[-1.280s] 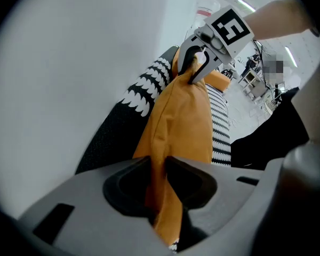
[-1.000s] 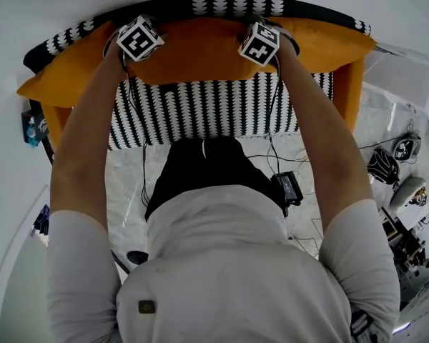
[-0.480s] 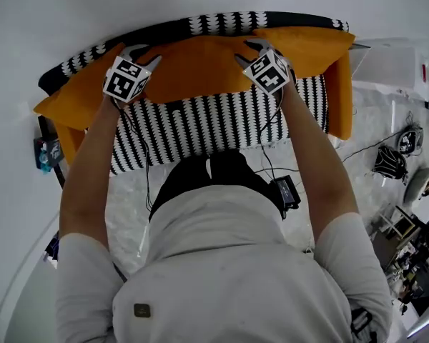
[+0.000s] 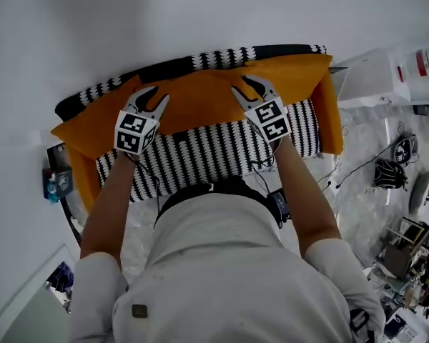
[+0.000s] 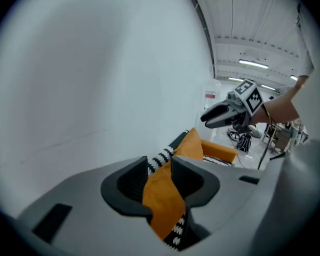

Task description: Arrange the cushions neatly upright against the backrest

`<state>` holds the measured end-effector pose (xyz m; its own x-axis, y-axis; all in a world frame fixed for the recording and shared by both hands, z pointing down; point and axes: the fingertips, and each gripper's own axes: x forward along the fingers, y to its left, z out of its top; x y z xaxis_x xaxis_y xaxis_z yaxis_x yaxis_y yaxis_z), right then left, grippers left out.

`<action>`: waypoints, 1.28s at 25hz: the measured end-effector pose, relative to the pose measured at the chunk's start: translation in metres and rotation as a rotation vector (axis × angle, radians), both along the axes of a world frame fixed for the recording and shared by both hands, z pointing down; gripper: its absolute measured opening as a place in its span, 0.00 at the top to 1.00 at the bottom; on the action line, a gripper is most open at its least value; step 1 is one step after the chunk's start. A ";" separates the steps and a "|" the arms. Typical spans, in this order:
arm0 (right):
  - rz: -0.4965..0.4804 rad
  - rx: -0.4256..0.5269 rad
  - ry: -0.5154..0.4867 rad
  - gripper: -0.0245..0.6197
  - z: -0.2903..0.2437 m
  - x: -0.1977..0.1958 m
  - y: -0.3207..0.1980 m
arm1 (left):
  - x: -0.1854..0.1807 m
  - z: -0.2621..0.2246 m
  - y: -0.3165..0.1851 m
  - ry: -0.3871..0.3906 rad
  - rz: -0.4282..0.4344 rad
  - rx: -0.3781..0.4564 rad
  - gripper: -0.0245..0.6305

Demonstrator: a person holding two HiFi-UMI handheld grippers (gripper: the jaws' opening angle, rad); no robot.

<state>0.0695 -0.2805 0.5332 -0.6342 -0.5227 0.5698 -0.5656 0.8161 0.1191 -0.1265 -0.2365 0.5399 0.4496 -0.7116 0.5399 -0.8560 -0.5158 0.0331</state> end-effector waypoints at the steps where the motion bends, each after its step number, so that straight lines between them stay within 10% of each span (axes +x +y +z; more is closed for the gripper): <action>1: 0.010 0.019 -0.022 0.72 -0.013 -0.002 0.008 | 0.000 -0.013 0.004 0.019 -0.024 0.028 0.76; 18: 0.084 0.186 -0.223 0.92 -0.133 0.001 0.116 | 0.037 -0.124 0.093 0.216 -0.079 0.253 0.95; 32: 0.039 0.177 -0.287 0.92 -0.145 0.066 0.161 | 0.086 -0.140 0.146 0.156 -0.133 0.287 0.95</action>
<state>0.1356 -0.1197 0.3879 -0.7331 -0.6248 0.2688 -0.6272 0.7738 0.0880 -0.0403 -0.0908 0.3997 0.4038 -0.8824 0.2416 -0.9126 -0.4071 0.0384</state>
